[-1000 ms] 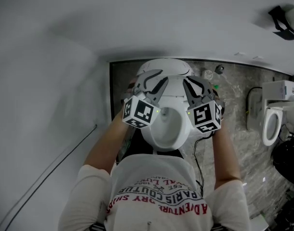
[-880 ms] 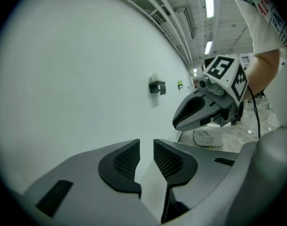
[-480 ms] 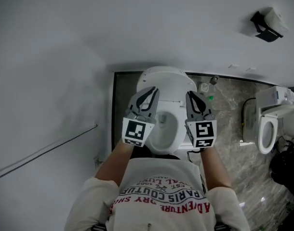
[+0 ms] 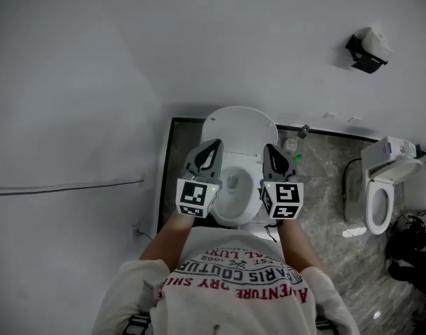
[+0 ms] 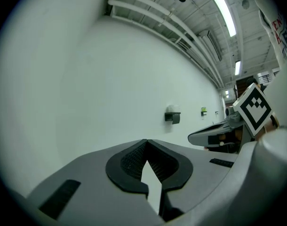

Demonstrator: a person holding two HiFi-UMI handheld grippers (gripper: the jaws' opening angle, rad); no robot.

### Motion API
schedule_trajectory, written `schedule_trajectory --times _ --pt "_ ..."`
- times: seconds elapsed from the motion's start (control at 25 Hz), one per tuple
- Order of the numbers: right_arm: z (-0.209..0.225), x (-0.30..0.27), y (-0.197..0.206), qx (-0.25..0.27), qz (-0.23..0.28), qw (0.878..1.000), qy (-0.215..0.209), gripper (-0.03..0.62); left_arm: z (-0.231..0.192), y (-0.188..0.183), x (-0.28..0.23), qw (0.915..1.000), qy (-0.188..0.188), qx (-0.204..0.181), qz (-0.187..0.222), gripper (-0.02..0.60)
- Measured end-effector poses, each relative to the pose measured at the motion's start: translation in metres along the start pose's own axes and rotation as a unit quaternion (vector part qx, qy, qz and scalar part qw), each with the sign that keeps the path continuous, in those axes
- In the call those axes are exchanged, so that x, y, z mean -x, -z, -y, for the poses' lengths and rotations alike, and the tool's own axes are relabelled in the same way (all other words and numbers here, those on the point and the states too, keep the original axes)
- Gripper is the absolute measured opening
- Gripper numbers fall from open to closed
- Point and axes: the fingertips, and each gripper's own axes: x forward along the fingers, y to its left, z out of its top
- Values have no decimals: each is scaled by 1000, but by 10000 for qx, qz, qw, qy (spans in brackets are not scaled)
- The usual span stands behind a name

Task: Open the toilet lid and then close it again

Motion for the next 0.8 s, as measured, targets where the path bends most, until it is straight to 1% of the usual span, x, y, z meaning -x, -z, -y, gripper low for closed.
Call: schedule_trajectory --times 0.08,0.16,0.24,0.36,0.44,0.6,0.8 --pt "-2 10 -3 -45 20 10000 7 17 4 -9 6 10000 -56 -12 53 8" --pt "-7 19 -4 -38 41 10000 -11 17 10 -15 13 9999 -75 -130 82 8" --pt "-14 26 -7 10 101 9999 -30 17 16 -18 21 9996 -73 -252 94 8" --pt "-18 34 -14 120 189 9998 -5 17 20 -25 29 9995 -68 -282 149 6" --pt "-17 37 -18 148 222 9996 38 17 18 -28 31 9995 -91 -234 190 6" --pt "-19 41 -20 159 255 9995 84 17 12 -27 36 9996 -137 -7 239 6" --pt "-17 45 -18 137 206 9997 88 17 14 -27 38 9998 -132 23 153 5"
